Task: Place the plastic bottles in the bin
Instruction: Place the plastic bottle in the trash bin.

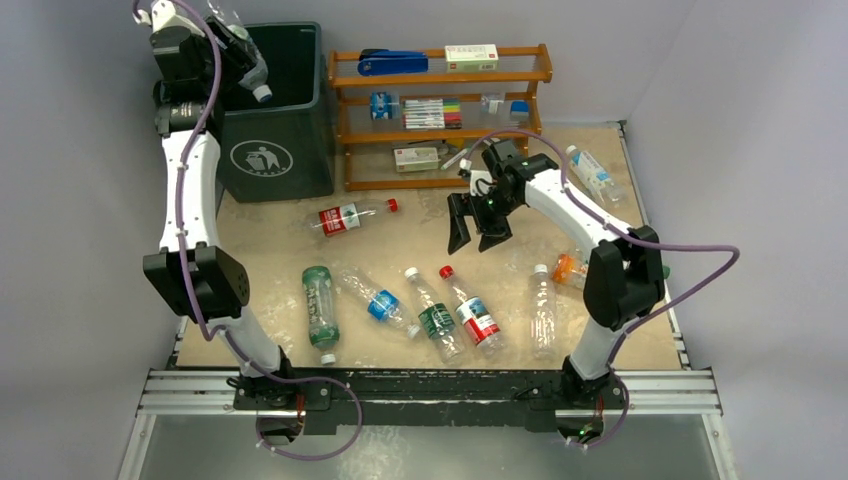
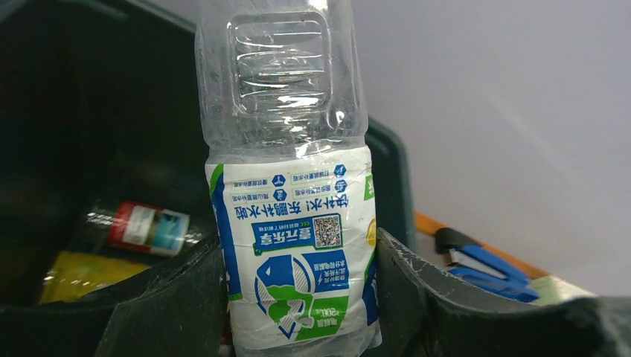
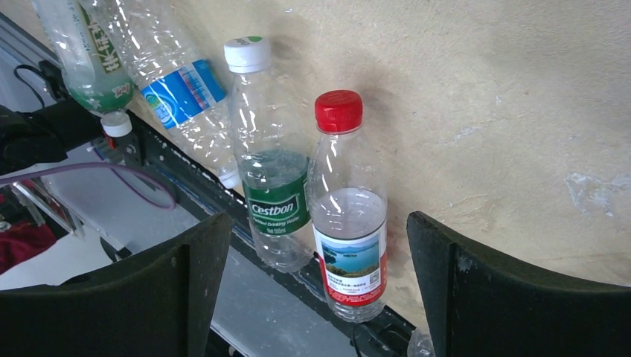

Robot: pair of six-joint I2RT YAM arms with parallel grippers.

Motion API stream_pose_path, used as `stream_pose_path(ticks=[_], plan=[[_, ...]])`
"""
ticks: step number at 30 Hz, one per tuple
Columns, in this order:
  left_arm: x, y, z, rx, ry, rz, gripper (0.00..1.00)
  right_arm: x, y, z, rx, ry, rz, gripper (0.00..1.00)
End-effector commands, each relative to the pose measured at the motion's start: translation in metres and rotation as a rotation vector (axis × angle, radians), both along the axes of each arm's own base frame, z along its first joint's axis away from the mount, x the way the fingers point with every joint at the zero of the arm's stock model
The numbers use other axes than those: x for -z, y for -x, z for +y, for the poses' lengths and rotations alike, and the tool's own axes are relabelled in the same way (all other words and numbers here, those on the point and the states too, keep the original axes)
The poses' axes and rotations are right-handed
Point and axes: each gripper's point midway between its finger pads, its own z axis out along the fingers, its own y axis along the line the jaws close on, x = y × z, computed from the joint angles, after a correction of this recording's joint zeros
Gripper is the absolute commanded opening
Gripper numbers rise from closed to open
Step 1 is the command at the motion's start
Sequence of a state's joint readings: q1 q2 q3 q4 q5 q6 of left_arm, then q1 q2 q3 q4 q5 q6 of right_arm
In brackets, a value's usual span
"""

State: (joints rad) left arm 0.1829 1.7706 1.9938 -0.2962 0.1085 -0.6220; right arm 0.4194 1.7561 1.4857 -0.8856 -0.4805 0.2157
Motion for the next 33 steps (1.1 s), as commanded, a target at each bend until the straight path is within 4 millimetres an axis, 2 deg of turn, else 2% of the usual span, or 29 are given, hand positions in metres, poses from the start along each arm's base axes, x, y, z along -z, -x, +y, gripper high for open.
stream_pose_path(ticks=[1, 8, 13, 17, 20, 27, 33], plan=[[-0.014, 0.005, 0.016, -0.056, -0.129, -0.007, 0.56, 0.007, 0.008, 0.006, -0.048, 0.027, 0.011, 0.90], [0.000, 0.005, 0.023, -0.090, -0.138, 0.051, 0.58, 0.029, 0.015, 0.014, -0.079, 0.069, 0.038, 0.89], [0.008, -0.002, 0.021, -0.077, -0.107, 0.087, 0.59, 0.045, 0.015, 0.014, -0.091, 0.124, 0.049, 0.88], [0.013, -0.004, 0.018, -0.066, -0.084, 0.107, 0.68, 0.056, 0.015, 0.013, -0.098, 0.167, 0.053, 0.88], [0.013, -0.002, 0.019, -0.070, -0.084, 0.115, 0.76, 0.062, 0.013, 0.012, -0.094, 0.186, 0.057, 0.87], [0.007, 0.002, 0.021, -0.091, -0.069, 0.118, 0.80, 0.074, 0.008, 0.015, -0.107, 0.199, 0.064, 0.87], [-0.010, 0.008, 0.012, -0.067, -0.007, 0.082, 0.82, 0.080, 0.012, 0.020, -0.135, 0.207, 0.074, 0.86]])
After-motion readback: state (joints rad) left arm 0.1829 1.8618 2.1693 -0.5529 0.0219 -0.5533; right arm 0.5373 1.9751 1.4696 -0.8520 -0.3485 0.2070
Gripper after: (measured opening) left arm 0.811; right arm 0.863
